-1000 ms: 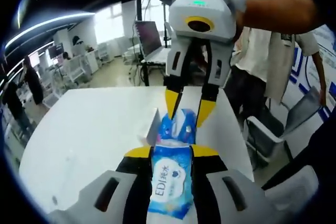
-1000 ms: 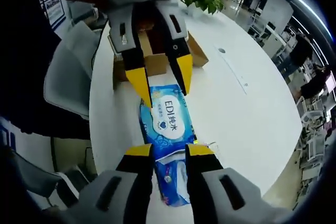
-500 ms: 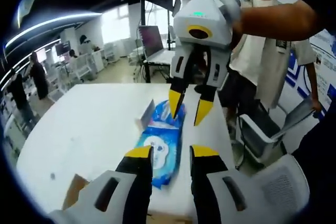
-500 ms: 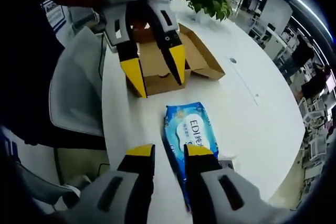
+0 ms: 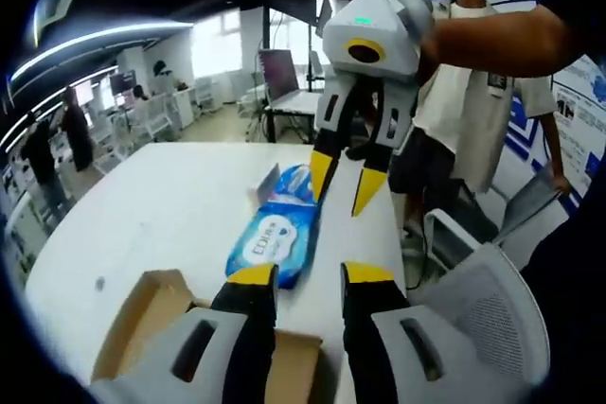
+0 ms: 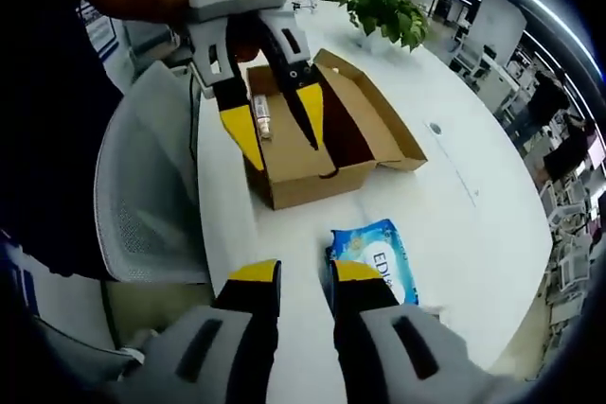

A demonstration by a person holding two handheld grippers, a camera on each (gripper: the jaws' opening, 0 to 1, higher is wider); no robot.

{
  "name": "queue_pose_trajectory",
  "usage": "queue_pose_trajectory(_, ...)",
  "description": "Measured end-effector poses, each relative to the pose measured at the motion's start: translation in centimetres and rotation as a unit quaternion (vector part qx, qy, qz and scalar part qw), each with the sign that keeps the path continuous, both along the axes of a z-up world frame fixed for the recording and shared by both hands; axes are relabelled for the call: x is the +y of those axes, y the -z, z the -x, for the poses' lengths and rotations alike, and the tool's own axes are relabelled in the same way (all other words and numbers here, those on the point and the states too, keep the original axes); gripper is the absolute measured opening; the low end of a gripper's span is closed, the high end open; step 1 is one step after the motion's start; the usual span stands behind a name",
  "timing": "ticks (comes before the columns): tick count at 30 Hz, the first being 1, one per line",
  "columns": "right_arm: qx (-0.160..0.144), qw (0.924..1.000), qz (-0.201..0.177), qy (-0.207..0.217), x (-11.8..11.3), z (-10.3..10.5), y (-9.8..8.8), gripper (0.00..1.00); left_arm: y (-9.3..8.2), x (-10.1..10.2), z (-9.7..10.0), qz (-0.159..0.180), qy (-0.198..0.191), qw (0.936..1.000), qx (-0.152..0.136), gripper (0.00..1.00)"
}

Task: Operate the shoe box by opening the lid, removing the specified soft item, and placing it in the target area until the item is outside and the box remains undamaged.

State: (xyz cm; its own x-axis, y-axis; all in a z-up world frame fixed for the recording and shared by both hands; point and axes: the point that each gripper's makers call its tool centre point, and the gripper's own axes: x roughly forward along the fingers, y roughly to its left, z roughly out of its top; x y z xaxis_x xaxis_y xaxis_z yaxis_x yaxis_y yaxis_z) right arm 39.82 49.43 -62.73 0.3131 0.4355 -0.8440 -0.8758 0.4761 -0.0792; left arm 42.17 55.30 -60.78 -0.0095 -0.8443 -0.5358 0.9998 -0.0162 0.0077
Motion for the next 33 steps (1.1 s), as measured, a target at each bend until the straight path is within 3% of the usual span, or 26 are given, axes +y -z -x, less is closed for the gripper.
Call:
queue_pose_trajectory(4,-0.002,1.0,0.0,-0.005,1.8,-0.1,-0.3,0.19,0.0,1.7,-0.1,-0.001,-0.005,1.0,-0.001,0.24)
queue_pose_trajectory(6,-0.003,1.0,-0.001,-0.008,2.7,-0.2,-0.3,0.19,0.1,2.8,-0.2,-0.009,-0.002,0.9998,-0.016,0.25)
queue_pose_trajectory(20,0.0,0.9991,-0.006,-0.042,8.9,-0.7,-0.1,0.19,0.6,10.0,-1.4,-0.019,-0.041,0.9988,-0.016,0.26)
queue_pose_trajectory(33,-0.01,0.9982,-0.014,-0.057,12.5,-2.0,-1.0,0.19,-0.6,13.7,-3.2,-0.017,-0.065,0.9974,-0.026,0.25)
